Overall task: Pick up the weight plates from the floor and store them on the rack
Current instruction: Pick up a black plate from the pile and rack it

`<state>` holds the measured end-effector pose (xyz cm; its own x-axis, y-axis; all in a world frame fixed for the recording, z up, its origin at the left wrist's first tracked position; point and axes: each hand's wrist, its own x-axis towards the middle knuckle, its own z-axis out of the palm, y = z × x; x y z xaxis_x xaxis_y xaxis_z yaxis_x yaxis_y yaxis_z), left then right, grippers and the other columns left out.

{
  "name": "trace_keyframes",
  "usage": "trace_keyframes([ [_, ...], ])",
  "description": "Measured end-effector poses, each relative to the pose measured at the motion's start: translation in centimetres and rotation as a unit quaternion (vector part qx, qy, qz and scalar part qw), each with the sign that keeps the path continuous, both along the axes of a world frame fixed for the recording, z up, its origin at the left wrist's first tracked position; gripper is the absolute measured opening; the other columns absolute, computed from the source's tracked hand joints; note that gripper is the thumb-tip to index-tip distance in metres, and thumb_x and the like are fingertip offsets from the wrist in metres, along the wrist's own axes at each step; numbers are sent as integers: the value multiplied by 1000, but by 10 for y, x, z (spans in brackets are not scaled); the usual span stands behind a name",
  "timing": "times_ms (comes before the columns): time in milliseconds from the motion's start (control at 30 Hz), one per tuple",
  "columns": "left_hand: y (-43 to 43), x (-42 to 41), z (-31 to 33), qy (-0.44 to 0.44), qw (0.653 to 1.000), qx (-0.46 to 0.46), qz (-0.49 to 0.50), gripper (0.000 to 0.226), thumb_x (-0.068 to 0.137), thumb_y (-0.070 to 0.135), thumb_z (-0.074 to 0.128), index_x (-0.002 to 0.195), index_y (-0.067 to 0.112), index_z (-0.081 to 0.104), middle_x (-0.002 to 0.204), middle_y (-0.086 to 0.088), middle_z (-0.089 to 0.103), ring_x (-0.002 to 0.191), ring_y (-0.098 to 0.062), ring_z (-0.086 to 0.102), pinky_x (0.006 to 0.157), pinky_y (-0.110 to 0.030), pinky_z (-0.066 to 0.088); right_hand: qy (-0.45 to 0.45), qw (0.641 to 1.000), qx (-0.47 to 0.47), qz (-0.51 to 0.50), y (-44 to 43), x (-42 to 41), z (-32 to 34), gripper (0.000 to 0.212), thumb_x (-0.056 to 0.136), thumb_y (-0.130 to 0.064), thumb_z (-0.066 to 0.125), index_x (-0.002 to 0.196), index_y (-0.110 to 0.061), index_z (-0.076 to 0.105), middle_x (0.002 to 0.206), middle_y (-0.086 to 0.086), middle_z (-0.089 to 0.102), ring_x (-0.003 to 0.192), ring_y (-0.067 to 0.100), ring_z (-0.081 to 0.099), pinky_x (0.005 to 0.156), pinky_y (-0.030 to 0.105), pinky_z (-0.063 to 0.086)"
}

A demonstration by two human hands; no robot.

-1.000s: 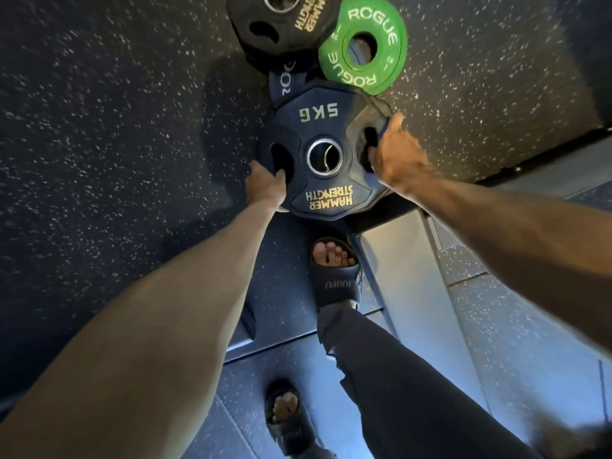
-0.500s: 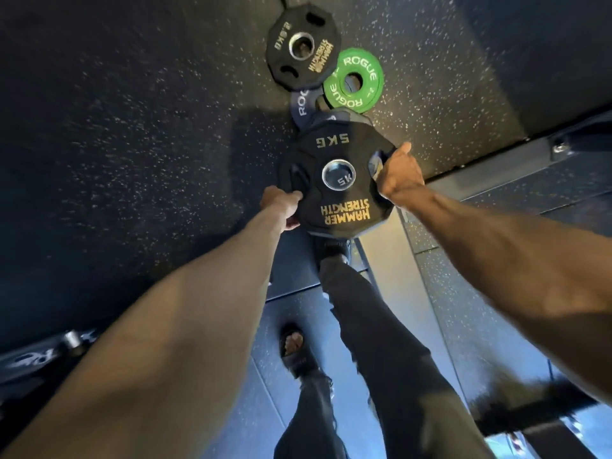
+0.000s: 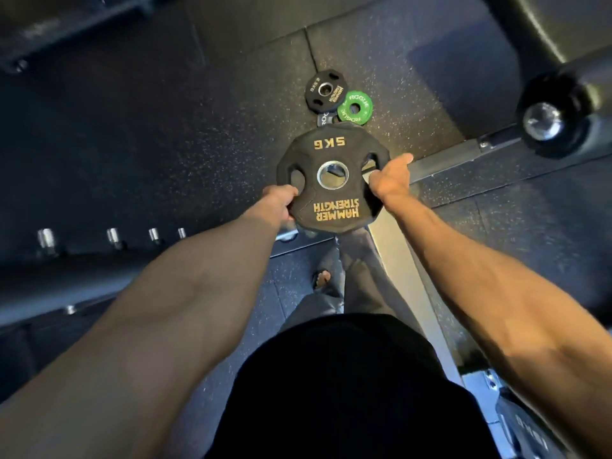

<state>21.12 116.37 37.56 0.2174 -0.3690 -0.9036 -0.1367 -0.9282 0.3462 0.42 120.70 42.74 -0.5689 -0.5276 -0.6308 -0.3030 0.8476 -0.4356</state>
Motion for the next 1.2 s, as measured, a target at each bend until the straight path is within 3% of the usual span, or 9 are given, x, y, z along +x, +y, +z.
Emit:
trace_keyframes([
  [100,48,12,24,13,999,-46,23,52,88,-7,55,138,2,46,127,-24,63,97,-34,68,32,-41,50,-28,999,-28,-36,50,7,34,48,92,-8,57,135,4,40,133,23,57,123,36,55,98,37,45],
  [233,116,25,46,55,995,-51,69,54,86,-6,55,139,0,44,125,-25,63,88,-32,67,41,-43,55,-77,995,-46,-47,116,14,63,24,88,-8,60,109,3,62,104,16,62,104,31,63,76,32,45],
  [367,190,42,49,73,992,-49,92,51,86,-4,55,137,0,47,127,-24,62,105,-37,66,73,-50,57,-130,990,-44,-36,175,20,69,37,72,-15,63,104,4,65,98,14,70,95,33,69,78,37,57],
  [467,249,60,48,73,991,-42,106,49,88,-1,53,136,-1,49,125,-23,64,95,-34,66,68,-46,56,-148,987,-61,-2,208,23,48,42,60,-19,61,97,1,66,94,17,73,87,33,72,80,51,61],
  [633,350,100,93,70,962,-102,243,43,81,-5,57,123,-1,57,102,-23,69,78,-29,67,65,-39,57,-172,978,-93,74,280,86,114,7,80,-13,59,80,-5,60,71,4,59,70,21,58,62,33,47],
  [800,452,161,141,37,909,-152,387,18,75,-3,59,92,3,58,60,-9,56,49,-19,54,50,-26,50,-195,965,-88,148,314,156,75,79,53,-56,60,112,-3,64,104,16,72,91,32,70,85,47,58],
  [900,511,204,166,13,869,-177,461,10,78,4,65,87,3,60,66,-10,58,53,-18,55,55,-27,50,-199,952,-99,210,355,223,112,76,64,-57,57,115,-2,63,110,15,71,103,34,67,90,41,53],
  [1033,585,272,187,-4,796,-203,570,56,76,35,78,117,1,61,84,-10,68,71,-23,66,57,-31,55,-207,926,-95,301,408,319,155,59,89,-44,60,127,0,51,121,14,62,115,31,58,90,35,41],
  [1200,651,367,231,-52,707,-217,671,82,68,68,76,115,7,49,86,-4,61,77,-22,64,71,-38,58,-241,889,-141,363,460,449,173,54,95,-46,60,121,0,56,116,15,66,112,29,62,94,36,45],
])
